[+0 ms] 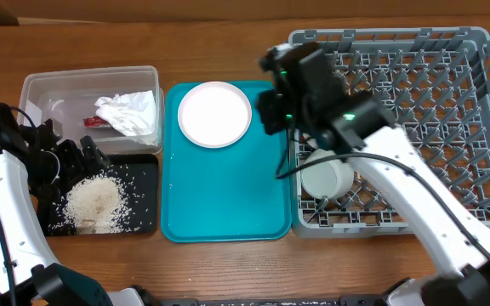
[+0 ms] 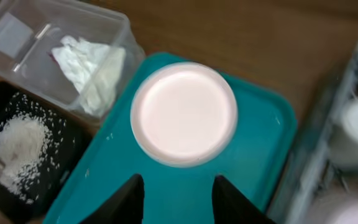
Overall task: Sort waste into correct bins and load items into the dishwasher
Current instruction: 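Reach the right gripper to the white plate on the teal tray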
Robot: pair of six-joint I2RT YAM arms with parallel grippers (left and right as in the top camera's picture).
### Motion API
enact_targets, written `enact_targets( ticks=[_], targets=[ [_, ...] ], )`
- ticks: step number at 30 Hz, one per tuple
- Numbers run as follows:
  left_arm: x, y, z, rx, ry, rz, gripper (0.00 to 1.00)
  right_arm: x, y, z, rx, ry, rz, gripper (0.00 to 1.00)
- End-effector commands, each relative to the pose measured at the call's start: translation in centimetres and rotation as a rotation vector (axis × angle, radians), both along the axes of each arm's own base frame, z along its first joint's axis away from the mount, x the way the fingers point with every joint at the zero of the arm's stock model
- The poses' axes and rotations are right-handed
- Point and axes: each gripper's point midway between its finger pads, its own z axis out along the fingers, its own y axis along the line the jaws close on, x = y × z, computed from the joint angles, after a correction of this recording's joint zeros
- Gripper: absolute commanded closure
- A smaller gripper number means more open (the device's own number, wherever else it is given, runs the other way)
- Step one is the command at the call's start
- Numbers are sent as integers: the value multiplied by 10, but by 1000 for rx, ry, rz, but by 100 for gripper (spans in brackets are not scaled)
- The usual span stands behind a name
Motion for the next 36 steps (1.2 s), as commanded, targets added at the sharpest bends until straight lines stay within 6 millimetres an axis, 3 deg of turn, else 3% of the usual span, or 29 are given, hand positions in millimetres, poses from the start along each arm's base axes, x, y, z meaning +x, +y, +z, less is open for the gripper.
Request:
enact_targets(
  ticks=[1,9,15,19,21,26,30,36],
  targets=[
    [4,0,6,15,-24,-23,0,10,46,-13,-15,-80,125,60],
    [4,0,6,15,-24,-23,0,25,102,-83,-20,-59,192,55],
    [5,0,6,16,-24,-23,0,38,121,-142,-88,-74,250,61],
    [4,0,6,15,-24,-23,0,51,115,-172,-141,-73,205,77],
    [4,0,6,15,-24,-23,0,52,110,-183,-165,-58,194,81],
    [5,0,6,16,-24,-23,0,50,89,-201,-262,-15,149,82],
    [4,0,6,15,-24,-23,0,42,59,-216,-386,50,112,82],
    [5,0,6,16,-24,-23,0,38,38,-223,-442,104,90,81]
  ],
)
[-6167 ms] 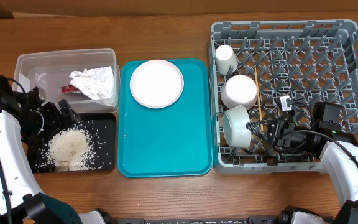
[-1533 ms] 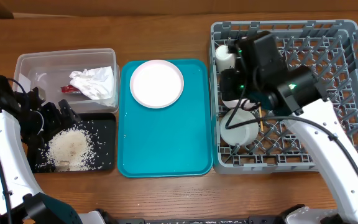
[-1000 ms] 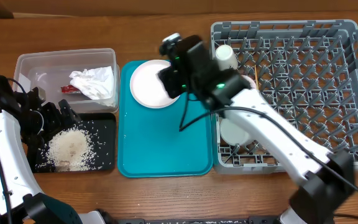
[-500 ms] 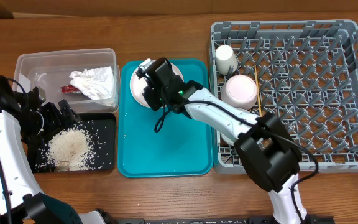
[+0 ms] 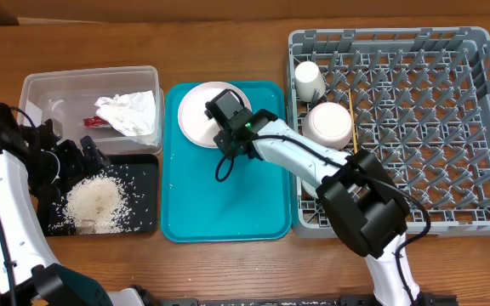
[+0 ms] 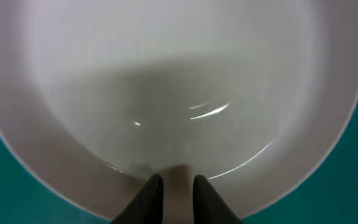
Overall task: Sort waste into correct bins and load items into the dishwasher
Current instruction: 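Reach the right gripper to the white plate on the teal tray, then slide the right gripper to the white plate's rim and grasp it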
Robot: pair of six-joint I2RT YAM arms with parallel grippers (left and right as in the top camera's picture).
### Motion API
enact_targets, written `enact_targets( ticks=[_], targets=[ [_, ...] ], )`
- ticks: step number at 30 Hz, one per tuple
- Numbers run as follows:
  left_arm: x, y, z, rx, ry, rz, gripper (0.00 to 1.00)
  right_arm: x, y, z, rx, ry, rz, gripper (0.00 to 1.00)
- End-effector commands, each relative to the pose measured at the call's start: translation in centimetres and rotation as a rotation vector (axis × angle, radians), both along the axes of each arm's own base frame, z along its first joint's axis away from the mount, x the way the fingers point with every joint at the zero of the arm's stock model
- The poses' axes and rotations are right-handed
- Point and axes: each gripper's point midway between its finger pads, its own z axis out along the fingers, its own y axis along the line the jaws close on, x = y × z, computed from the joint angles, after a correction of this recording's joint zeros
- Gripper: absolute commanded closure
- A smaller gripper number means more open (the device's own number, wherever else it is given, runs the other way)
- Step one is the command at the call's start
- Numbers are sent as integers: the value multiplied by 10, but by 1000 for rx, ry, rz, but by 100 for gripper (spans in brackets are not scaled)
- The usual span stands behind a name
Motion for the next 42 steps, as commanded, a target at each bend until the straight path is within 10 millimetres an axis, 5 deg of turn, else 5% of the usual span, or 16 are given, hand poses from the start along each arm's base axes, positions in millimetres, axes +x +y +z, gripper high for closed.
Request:
enact_targets(
  ticks=[1,7,12,16,22,26,33,42],
  targets=[
    [4,0,6,15,-24,-23,0,10,-18,2,-55,-16,-43,81],
    [4,0,6,15,-24,-23,0,8,-56,-2,-205,-18,-134,81],
    [4,0,6,15,-24,-23,0,4,-60,1,-225,-5,-133,81],
    [4,0,6,15,-24,-23,0,6,-39,22,-143,-6,-106,81],
    [4,0,6,15,-24,-23,0,-6,28,63,131,75,-19,81],
    [4,0,6,15,-24,-23,0,-23,62,72,252,129,30,81],
    [4,0,6,15,-24,-23,0,-45,74,59,225,146,68,79],
    [4,0,6,15,-24,-23,0,-40,67,48,169,95,43,78]
  ],
)
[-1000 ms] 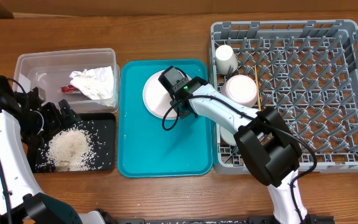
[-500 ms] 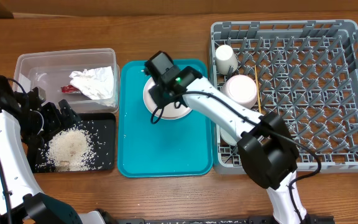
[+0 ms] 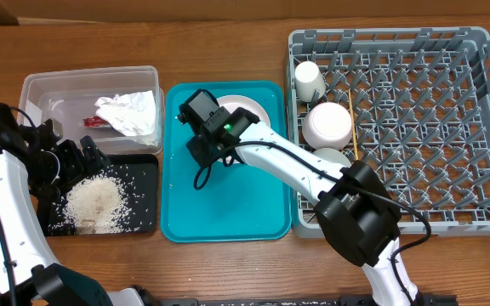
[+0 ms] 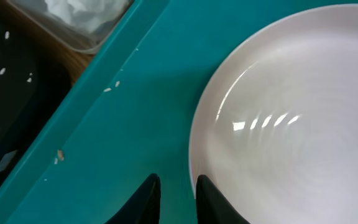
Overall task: Sort waste into correct bins and load items into the dishwasher
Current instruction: 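Slide the right gripper to the white plate's rim and grasp it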
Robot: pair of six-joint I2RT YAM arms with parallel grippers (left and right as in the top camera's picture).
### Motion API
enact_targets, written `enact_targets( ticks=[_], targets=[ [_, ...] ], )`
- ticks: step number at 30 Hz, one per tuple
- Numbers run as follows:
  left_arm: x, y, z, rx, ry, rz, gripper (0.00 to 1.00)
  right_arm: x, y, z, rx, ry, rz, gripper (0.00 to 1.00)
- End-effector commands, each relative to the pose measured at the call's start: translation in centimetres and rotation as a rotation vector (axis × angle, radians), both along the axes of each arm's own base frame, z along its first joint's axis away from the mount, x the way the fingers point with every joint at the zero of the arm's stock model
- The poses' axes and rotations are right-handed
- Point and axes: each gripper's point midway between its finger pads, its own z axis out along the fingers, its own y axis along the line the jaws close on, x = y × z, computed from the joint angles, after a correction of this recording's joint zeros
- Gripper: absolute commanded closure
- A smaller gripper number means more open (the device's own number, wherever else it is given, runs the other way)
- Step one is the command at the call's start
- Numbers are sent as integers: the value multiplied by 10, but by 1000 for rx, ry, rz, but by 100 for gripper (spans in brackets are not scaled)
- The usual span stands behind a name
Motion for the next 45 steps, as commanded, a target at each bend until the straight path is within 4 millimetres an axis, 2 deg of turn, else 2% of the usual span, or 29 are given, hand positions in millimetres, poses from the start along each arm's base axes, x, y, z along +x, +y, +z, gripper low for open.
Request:
enact_targets(
  ticks=[1,8,21,34,37,41,45],
  targets=[
    [4,0,6,15,-24,-23,0,5,-2,4,3,-32,-18,78],
    [4,0,6,15,-24,-23,0,1,-7,-13,-8,-22,-18,76],
    [4,0,6,15,-24,-23,0,0,-10,-34,-9,-50,6,76],
    [4,0,6,15,-24,-23,0,0,-12,-40,-13,-57,6,83],
    [4,0,6,15,-24,-23,0,-1,-12,-41,-12,-57,5,88],
    [4,0,6,15,-24,-23,0,0,-12,-41,-11,-58,5,82],
    [4,0,6,15,-24,-23,0,-1,-12,-46,-16,-53,6,82]
  ],
)
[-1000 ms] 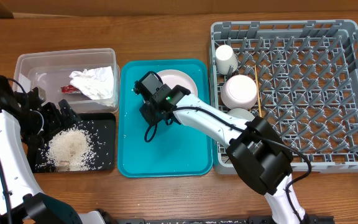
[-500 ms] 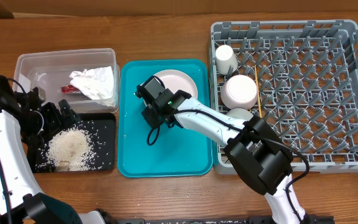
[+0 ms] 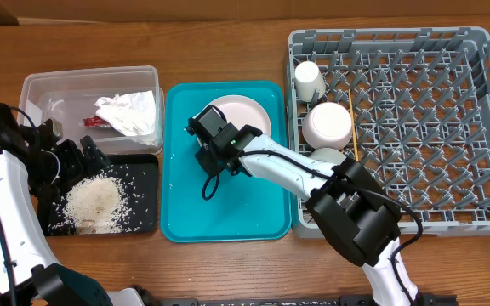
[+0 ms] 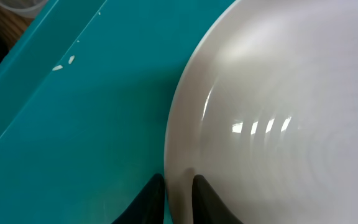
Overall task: Sort waste into correct bins and load items into the dishwasher
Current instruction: 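Slide the right gripper to the white plate's rim and grasp it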
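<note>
A white plate (image 3: 249,110) (image 4: 278,112) lies at the back of the teal tray (image 3: 228,204) (image 4: 73,124). My right gripper (image 3: 211,127) (image 4: 173,186) sits at the plate's left rim, its jaws nearly together, one finger on the tray side and one over the plate, shut on the rim. The grey dish rack (image 3: 483,127) stands to the right and holds a small white cup (image 3: 308,81) and two white bowls (image 3: 327,125). Far left, my left gripper (image 3: 79,157) hangs over the black tray of rice (image 3: 143,212); its jaws cannot be made out.
A clear bin (image 3: 58,93) with crumpled white paper (image 3: 128,112) and a red scrap stands back left. A thin stick (image 3: 352,127) lies in the rack beside the bowls. A few rice grains (image 4: 63,63) lie on the teal tray's left part.
My right gripper has come closer on the plate's left rim, and now one finger lies over the plate and the other beside it. The left arm has not moved.
At first my right gripper hung open high above the tray, the plate at the tray's back left. Then it was low, nearly shut at the plate's rim. Later the plate lay further right and the gripper stood just left of it; now it grips that rim.
</note>
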Robot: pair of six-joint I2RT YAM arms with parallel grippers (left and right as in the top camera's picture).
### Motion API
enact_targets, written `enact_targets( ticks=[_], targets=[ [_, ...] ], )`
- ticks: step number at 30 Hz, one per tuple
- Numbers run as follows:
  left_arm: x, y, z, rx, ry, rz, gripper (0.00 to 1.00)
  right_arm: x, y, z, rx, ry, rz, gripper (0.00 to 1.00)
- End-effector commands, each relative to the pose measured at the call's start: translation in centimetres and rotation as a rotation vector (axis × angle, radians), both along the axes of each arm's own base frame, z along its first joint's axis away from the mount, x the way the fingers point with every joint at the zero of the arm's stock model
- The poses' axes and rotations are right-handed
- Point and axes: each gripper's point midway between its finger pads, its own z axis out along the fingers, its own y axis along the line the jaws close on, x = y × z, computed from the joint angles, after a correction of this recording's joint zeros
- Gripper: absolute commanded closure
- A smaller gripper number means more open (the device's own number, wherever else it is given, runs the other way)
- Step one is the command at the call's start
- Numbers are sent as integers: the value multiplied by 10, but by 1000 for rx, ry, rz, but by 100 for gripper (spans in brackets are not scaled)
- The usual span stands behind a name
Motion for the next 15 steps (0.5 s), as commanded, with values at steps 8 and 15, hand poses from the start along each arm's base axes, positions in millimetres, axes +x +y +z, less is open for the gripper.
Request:
enact_targets(
  ticks=[8,15],
  targets=[
    [4,0,6,15,-24,-23,0,1,-1,-5,-6,-4,-1,82],
    [4,0,6,15,-24,-23,0,1,-1,-9,-7,-2,0,75]
  ],
)
